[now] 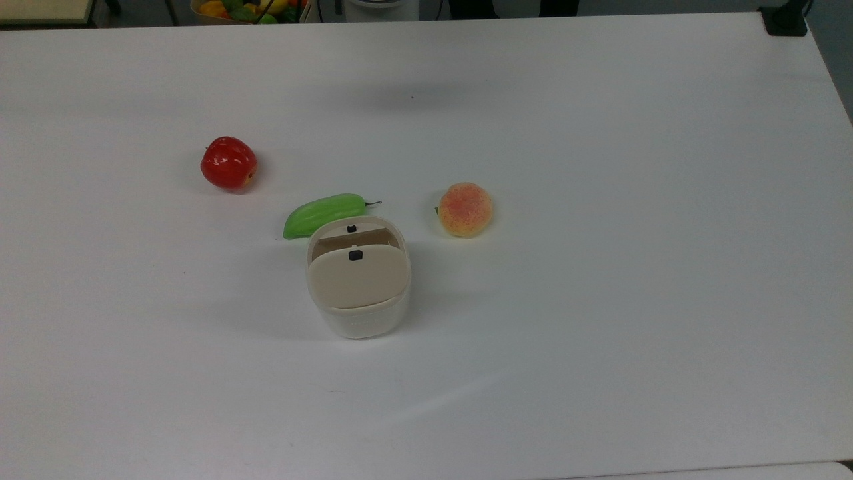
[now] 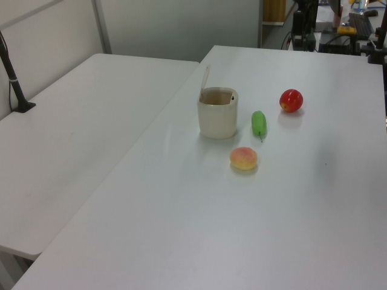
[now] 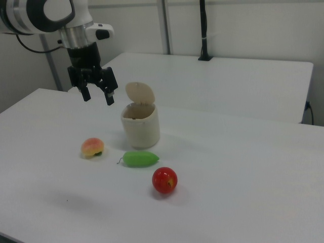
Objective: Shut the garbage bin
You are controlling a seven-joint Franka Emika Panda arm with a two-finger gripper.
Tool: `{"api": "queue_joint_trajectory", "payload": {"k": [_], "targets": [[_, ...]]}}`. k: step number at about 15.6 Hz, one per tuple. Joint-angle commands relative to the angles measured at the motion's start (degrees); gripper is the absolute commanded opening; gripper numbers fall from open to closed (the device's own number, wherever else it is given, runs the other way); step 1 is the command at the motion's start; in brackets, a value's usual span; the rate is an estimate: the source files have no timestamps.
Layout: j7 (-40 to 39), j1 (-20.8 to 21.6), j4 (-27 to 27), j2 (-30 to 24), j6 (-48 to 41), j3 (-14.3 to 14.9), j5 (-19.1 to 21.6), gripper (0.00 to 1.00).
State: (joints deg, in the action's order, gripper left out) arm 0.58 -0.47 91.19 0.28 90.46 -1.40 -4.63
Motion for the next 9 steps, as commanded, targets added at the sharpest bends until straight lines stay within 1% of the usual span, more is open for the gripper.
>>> {"api": "queue_joint_trajectory", "payload": {"k": [1,2,3,4,5,9], "targets": [[-3.55,-0.05,0.92,-0.46,0.15,-0.10,0.24,0.60],[-4.35,-0.06,0.92,-0.46,0.15,-0.10,0.59,0.39],[-4.53,-0.06,1.00,-0.46,0.24,-0.10,0.59,0.22],[-4.45,-0.06,1.00,-0.37,0.50,-0.10,0.59,0.09],[-4.45,0.03,1.00,-0.28,0.77,-0.10,0.50,0.00],[-4.54,0.12,0.66,1.03,1.55,-0.10,0.59,0.00]]}}
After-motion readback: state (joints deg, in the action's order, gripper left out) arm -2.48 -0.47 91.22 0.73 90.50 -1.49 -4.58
